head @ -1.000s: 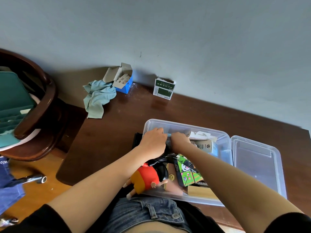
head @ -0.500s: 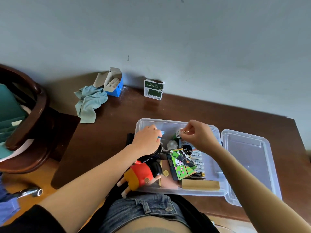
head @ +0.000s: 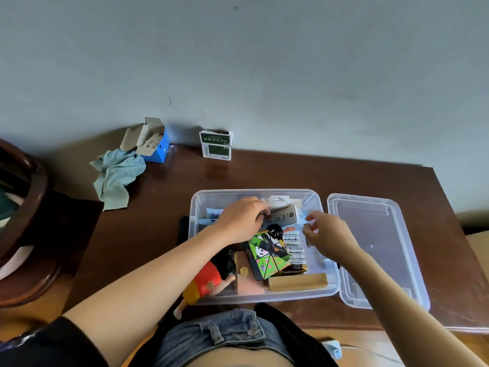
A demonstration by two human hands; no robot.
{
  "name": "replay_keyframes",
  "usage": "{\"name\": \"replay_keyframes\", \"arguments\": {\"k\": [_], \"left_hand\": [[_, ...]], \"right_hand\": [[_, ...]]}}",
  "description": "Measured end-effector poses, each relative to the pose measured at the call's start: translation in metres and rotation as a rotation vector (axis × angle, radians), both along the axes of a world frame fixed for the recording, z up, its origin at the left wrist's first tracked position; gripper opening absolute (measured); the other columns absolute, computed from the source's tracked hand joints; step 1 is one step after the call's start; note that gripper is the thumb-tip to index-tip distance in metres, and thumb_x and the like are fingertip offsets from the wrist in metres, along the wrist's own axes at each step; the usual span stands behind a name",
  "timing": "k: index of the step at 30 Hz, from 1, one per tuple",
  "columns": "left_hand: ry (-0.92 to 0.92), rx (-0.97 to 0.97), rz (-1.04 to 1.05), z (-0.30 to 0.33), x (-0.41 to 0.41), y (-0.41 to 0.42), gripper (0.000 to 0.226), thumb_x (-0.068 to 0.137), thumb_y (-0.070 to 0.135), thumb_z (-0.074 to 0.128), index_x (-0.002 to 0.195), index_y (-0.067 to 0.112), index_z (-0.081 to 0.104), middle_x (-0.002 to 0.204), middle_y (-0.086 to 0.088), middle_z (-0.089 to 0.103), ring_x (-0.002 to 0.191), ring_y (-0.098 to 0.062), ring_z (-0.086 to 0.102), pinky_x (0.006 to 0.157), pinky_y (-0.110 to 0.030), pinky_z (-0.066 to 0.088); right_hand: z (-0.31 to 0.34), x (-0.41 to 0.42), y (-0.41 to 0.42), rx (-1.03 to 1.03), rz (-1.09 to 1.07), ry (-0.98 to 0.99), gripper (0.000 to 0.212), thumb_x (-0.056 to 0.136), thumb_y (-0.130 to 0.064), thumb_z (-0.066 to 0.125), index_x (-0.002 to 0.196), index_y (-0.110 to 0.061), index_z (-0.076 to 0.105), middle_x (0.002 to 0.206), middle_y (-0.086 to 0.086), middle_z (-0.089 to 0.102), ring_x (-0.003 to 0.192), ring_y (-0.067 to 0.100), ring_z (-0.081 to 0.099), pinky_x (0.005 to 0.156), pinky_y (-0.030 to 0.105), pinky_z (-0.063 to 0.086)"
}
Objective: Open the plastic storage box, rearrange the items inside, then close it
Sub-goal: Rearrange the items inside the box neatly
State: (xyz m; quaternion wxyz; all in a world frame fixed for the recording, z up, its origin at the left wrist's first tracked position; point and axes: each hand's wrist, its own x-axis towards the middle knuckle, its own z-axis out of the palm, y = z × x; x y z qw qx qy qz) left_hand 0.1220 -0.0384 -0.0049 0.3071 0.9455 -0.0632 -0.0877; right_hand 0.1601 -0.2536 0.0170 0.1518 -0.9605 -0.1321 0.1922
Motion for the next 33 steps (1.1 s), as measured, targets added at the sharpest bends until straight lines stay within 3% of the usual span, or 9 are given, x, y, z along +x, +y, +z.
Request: {"name": "replay_keyframes", "arguments": {"k": [4,7,10,14,20,23,27,29,33], "left_hand": [[0.013,0.004,-0.072,0.001,0.009,-0.015,0.033,0.096,0.010,0.042,0.123,0.020,0.058,0.115,0.001,0.060,0.099,-0.019,0.055,0.064,-0.025,0.033],[0.068,0.077,-0.054,-0.001,0.012,-0.021,0.032,0.096,0.010,0.040,0.122,0.021,0.055,0.117,-0.001,0.060,0.096,-0.021,0.056,0.063,-0.029,0.037],[0.264,0.299,-0.038,-0.006,0.016,-0.023,0.028,0.091,0.004,0.044,0.114,0.010,0.058,0.112,-0.011,0.062,0.095,-0.028,0.059,0.071,-0.036,0.048],[0.584,0.477,-0.262,-0.023,0.025,-0.020,0.038,0.088,-0.002,0.040,0.121,0.002,0.058,0.103,-0.015,0.062,0.088,-0.032,0.059,0.069,-0.036,0.045],[0.773,0.644,-0.435,-0.027,0.040,-0.018,0.037,0.092,0.000,0.035,0.124,-0.003,0.055,0.098,-0.011,0.049,0.082,-0.027,0.045,0.070,-0.032,0.036],[0.844,0.699,-0.500,-0.026,0.044,-0.017,0.031,0.094,0.002,0.035,0.114,-0.005,0.056,0.099,-0.013,0.047,0.084,-0.027,0.044,0.072,-0.032,0.036],[0.858,0.764,-0.546,-0.023,0.046,-0.017,0.018,0.094,0.001,0.035,0.097,0.002,0.052,0.092,-0.013,0.047,0.080,-0.027,0.041,0.069,-0.033,0.035],[0.847,0.794,-0.549,-0.019,0.044,-0.017,0.019,0.092,0.002,0.035,0.098,0.003,0.053,0.083,-0.010,0.048,0.077,-0.026,0.042,0.068,-0.033,0.035],[0.671,0.712,-0.385,-0.014,0.032,-0.009,0.032,0.090,0.003,0.038,0.114,0.003,0.058,0.106,-0.010,0.059,0.093,-0.030,0.055,0.070,-0.035,0.041]], "right_hand": [[-0.010,-0.005,0.008,-0.047,-0.015,0.126,0.040,0.089,-0.018,0.053,0.128,-0.013,0.048,0.083,0.003,0.070,0.066,0.015,0.063,0.064,0.027,0.053],[-0.018,-0.007,0.011,-0.022,-0.066,0.149,0.059,0.088,-0.016,0.052,0.145,-0.017,0.034,0.069,-0.004,0.060,0.054,0.008,0.050,0.055,0.023,0.046],[-0.021,-0.008,0.010,-0.016,-0.076,0.138,0.060,0.089,-0.017,0.051,0.146,-0.021,0.032,0.057,-0.007,0.053,0.049,0.007,0.045,0.052,0.023,0.044],[-0.022,-0.010,0.008,0.017,-0.074,0.148,0.061,0.089,-0.017,0.050,0.146,-0.023,0.031,0.054,-0.005,0.051,0.047,0.008,0.042,0.049,0.023,0.040],[-0.027,-0.011,0.007,0.050,-0.082,0.167,0.063,0.088,-0.017,0.050,0.147,-0.025,0.029,0.059,0.001,0.052,0.052,0.014,0.044,0.052,0.029,0.041],[-0.028,-0.010,0.007,0.065,-0.080,0.178,0.061,0.090,-0.019,0.049,0.147,-0.026,0.029,0.061,0.002,0.054,0.054,0.013,0.044,0.052,0.030,0.041],[-0.030,-0.010,0.008,0.075,-0.053,0.170,0.058,0.093,-0.022,0.047,0.147,-0.029,0.029,0.077,0.010,0.066,0.055,0.014,0.044,0.052,0.030,0.037],[-0.029,-0.010,0.010,0.064,-0.020,0.149,0.056,0.094,-0.023,0.046,0.147,-0.031,0.028,0.083,0.010,0.067,0.054,0.013,0.043,0.051,0.030,0.037],[-0.024,-0.011,0.016,0.008,0.080,0.128,0.056,0.096,-0.024,0.043,0.147,-0.035,0.024,0.086,0.006,0.065,0.057,0.015,0.049,0.053,0.034,0.044]]}}
